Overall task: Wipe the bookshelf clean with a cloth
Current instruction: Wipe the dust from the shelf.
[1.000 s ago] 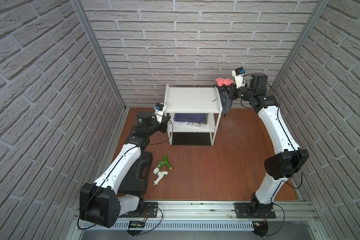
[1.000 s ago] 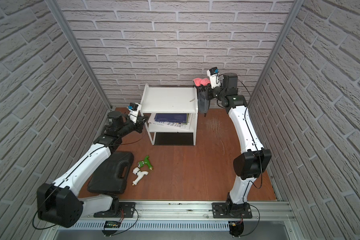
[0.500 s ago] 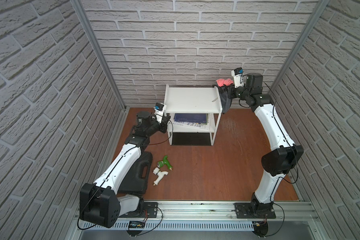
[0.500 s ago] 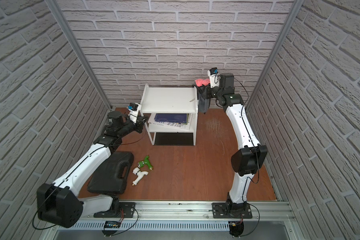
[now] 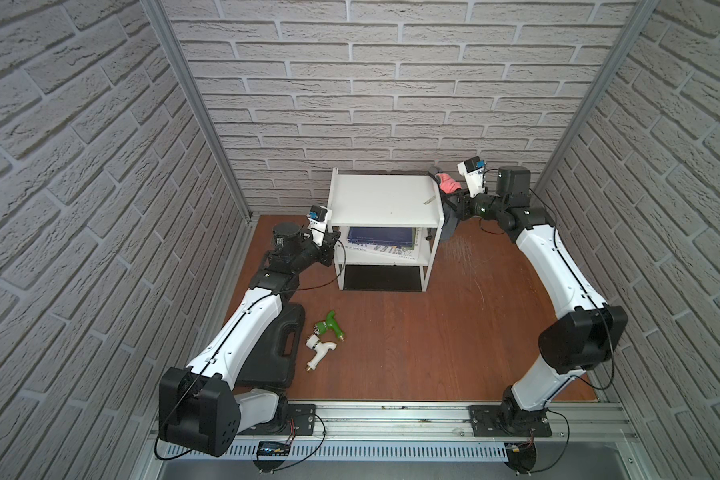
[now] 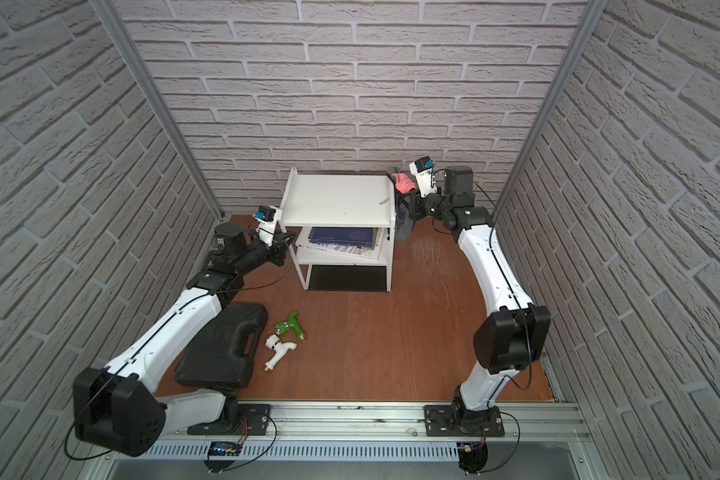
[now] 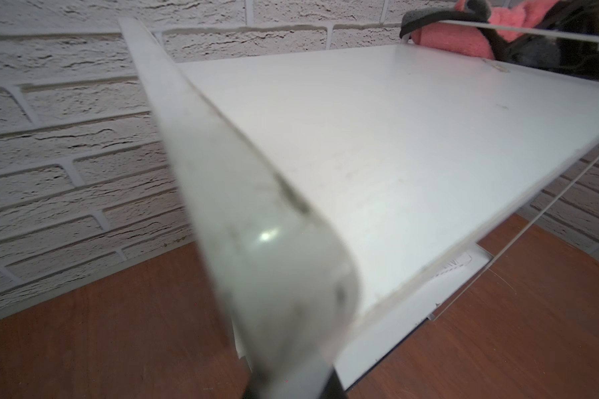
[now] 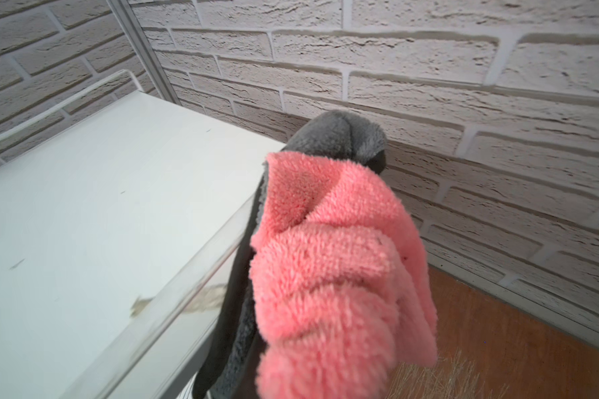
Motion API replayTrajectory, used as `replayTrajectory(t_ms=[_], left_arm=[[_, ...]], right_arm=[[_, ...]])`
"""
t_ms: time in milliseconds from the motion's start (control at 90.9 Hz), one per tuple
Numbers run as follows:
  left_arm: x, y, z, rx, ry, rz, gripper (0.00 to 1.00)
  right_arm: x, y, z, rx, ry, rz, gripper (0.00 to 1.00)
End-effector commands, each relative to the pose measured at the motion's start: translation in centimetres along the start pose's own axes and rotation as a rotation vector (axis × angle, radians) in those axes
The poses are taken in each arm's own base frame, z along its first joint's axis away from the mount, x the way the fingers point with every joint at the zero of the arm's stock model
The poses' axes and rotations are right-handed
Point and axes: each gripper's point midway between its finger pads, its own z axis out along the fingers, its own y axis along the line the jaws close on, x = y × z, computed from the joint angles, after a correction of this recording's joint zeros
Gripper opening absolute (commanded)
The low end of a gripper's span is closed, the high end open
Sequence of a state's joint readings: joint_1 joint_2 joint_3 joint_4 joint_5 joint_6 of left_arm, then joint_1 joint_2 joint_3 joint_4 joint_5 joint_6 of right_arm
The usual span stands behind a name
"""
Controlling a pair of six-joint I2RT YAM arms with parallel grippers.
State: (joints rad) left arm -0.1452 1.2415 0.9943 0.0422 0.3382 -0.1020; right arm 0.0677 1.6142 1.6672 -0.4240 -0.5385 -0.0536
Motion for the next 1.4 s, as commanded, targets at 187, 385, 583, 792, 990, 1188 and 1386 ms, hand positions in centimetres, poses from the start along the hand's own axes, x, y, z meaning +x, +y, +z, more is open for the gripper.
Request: replayTrajectory(t_ms=[187,385,583,792,990,1188,1386], left_arm=[[0.2,2.3,-1.7,-0.115,-0.004,-0.067,0.00],[-0.1,2.3,-1.7,-0.112,-0.006,-0.071,0.00],[-0.1,2.5,-1.7,-0.120,-0.007,-0.073,0.00],[0.3,2.8,-1.9,-0.134,-0.006,-0.076,0.00],[0.7,3.4,-2.2,-0.151,0.007,-0.088,0.00],[0.7,4.0,-2.4,-0.167,0.002,-0.093,0.00],[0.5,3.0,-1.7,-0.090,0.014,-0.091,0.00]], right_arm=[[-2.6,7.5,-13.6,0.067,-0.257,-0.168,0.03],[-5.2,14.6,-15.7,-0.170,-0.341,-0.204,0.03],[-7.9,21.2,-9.2,-0.333,-0.306,-0.262,0.03],[-8.9,10.6,-4.5,0.355,-0.200,-0.337,0.03],[-6.1,4.3,-5.9,0.735,0.032,-0.556,0.03],[-3.0,1.5,-2.5,0.857,0.279,-0.685,0.02],[-2.3,1.3,2.0,0.857,0.334,-0.716,0.03]])
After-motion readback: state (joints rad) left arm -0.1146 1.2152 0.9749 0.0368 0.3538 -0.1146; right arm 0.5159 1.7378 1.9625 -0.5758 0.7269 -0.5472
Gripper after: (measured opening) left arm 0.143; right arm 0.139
